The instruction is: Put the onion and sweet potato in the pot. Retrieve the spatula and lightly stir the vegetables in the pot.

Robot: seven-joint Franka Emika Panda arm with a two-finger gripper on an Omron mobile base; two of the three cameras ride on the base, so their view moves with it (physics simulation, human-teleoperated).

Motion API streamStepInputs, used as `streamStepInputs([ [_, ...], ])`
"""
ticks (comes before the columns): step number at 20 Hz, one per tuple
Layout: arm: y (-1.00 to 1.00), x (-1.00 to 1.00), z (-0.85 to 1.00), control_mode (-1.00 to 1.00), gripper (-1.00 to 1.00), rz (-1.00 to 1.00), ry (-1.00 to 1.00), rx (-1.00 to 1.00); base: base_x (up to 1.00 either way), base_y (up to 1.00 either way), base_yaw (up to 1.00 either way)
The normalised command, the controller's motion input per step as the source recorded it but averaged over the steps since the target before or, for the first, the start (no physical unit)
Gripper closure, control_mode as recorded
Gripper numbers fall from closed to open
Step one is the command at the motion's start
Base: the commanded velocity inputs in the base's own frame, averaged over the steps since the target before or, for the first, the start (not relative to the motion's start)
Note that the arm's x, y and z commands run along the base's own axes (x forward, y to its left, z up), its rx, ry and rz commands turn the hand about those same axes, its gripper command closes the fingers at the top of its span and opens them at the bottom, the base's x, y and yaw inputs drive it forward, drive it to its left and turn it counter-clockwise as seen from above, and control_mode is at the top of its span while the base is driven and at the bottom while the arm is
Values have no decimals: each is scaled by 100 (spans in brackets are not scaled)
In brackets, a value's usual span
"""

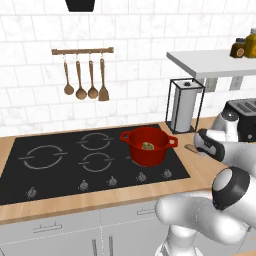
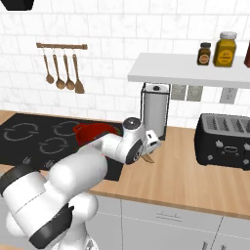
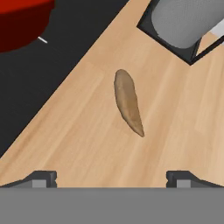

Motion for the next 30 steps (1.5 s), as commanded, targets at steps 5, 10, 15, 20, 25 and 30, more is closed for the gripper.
streamStepInputs([
  [5,-20,26,-40,-100,-100,0,22,6,0,0,0],
  [10,-5,21,-40,-100,-100,1,6,1,0,0,0],
  [15,-11,30,-25,-100,-100,7,0,0,0,0,0],
  [20,0,43,-45,-100,-100,10,0,0,0,0,0],
  [25,-7,45,-27,-100,-100,11,0,0,0,0,0],
  [30,-9,32,-27,-100,-100,9,0,0,0,0,0],
])
